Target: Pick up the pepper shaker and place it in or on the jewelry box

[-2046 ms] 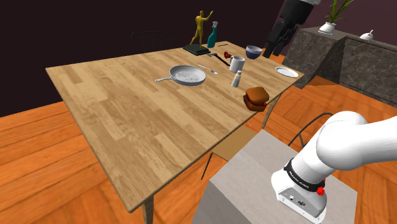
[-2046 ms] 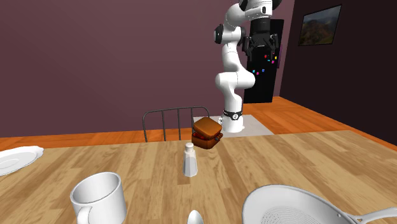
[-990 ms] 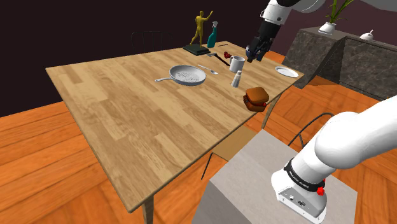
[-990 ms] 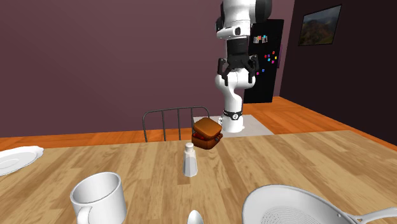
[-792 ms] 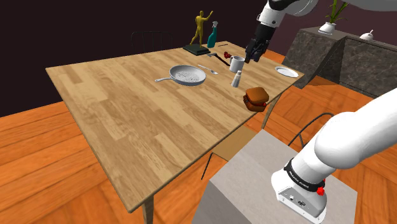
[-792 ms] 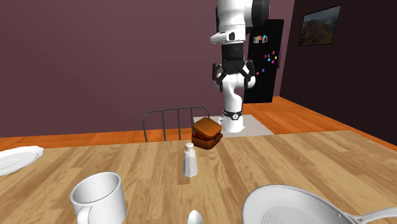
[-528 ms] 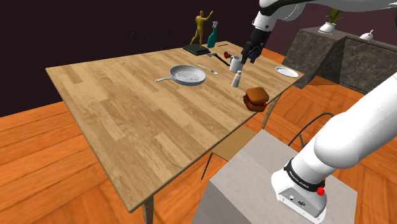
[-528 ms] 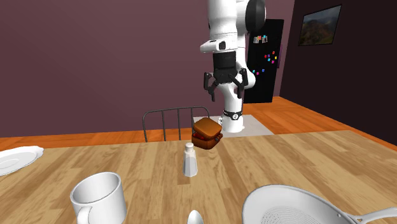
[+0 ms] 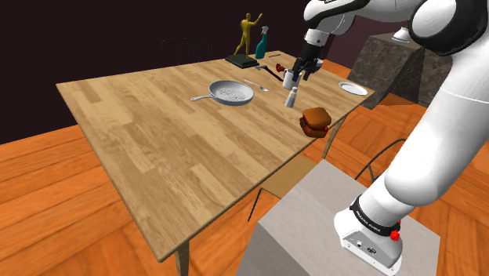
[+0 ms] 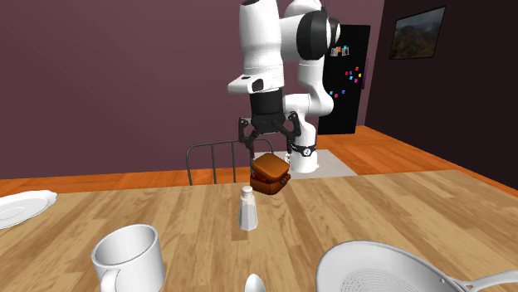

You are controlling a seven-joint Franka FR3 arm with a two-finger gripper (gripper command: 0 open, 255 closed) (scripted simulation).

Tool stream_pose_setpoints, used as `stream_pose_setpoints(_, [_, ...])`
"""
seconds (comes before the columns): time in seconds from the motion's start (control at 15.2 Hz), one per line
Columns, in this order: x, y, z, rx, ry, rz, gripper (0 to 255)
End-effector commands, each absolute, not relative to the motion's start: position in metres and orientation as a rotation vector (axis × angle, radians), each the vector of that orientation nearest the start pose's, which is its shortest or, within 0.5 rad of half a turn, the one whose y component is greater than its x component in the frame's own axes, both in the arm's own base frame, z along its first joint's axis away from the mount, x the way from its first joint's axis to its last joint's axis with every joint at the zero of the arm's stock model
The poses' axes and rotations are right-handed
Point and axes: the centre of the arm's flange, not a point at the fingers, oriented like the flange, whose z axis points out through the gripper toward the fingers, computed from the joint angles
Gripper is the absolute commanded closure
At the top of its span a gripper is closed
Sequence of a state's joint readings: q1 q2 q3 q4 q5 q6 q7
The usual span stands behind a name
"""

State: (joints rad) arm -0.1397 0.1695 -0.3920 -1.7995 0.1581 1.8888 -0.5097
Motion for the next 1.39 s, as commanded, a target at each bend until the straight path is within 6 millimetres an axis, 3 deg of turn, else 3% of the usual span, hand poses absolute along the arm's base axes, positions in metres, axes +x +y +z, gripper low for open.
stream_pose_setpoints(0.0, [0.541, -0.304, 0.439, -3.033, 0.119, 0.032, 0])
stream_pose_setpoints(0.4, [0.58, -0.358, 0.401, -3.028, 0.144, 0.057, 0])
stream_pose_setpoints(0.92, [0.578, -0.354, 0.362, -3.028, 0.144, 0.057, 0])
stream_pose_setpoints(1.32, [0.578, -0.354, 0.362, -3.028, 0.144, 0.057, 0])
